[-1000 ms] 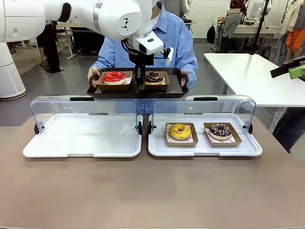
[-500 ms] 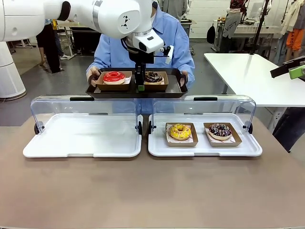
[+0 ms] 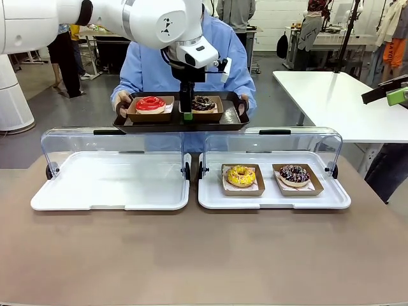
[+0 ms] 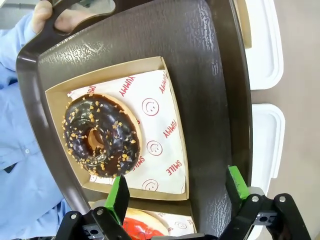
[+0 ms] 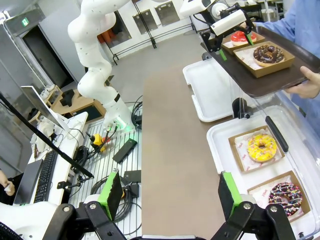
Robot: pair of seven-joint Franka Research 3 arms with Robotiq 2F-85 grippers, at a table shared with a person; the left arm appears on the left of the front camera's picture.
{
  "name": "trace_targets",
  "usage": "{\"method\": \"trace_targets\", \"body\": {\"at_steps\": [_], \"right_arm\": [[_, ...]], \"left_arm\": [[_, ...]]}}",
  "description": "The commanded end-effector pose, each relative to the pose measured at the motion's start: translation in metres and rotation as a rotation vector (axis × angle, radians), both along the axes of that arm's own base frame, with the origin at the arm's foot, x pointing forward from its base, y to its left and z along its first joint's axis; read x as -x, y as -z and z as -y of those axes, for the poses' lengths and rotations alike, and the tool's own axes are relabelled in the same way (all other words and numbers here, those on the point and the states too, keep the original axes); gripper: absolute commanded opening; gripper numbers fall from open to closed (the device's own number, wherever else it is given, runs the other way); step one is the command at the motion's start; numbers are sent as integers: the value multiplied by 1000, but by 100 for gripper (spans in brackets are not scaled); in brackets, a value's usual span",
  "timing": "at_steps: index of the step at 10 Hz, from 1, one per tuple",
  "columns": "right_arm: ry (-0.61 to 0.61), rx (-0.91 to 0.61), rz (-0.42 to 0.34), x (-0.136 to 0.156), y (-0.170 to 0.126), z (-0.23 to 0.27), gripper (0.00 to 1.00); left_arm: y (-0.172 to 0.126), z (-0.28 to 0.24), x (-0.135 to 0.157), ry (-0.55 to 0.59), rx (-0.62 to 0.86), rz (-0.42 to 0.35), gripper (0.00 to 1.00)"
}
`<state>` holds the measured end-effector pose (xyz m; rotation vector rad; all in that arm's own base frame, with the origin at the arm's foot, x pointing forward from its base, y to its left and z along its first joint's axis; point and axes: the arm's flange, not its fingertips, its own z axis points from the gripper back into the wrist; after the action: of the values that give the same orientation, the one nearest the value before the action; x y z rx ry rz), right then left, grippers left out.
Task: Provide the desired donut to the person.
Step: Place the picked Paper togo box onto the Handle tray extended by the person.
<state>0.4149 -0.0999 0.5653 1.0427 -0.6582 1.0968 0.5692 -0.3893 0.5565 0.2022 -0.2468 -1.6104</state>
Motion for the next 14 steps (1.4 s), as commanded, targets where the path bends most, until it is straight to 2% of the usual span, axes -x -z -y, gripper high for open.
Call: {"method": "trace_targets", "body": {"at_steps": [1, 2, 4, 6, 7, 9, 10, 14], "right_arm": [[-8, -13, 7, 0, -1, -1, 100], [-8, -13, 7, 0, -1, -1, 100], [-8, -13, 7, 0, -1, -1, 100], [-8, -13, 7, 0, -1, -1, 100], [-8, -13, 7, 0, -1, -1, 100], [-8, -13, 7, 0, -1, -1, 100], [-8, -13, 7, 0, -1, -1, 100], [-8, -13, 7, 0, -1, -1, 100]], "left_arm": [[-21, -9, 11, -24, 16, -29, 100], [-38, -20, 29, -43, -26, -94, 100], [-55, -59, 90, 2, -83, -147, 100], [-57, -120, 142, 32, -42, -119, 100], [-48, -159, 165, 18, -22, -92, 100], [-35, -227, 189, -39, 77, -57, 100], [-26, -253, 191, -63, 117, -70, 100], [-7, -314, 202, -105, 136, -99, 100]]}}
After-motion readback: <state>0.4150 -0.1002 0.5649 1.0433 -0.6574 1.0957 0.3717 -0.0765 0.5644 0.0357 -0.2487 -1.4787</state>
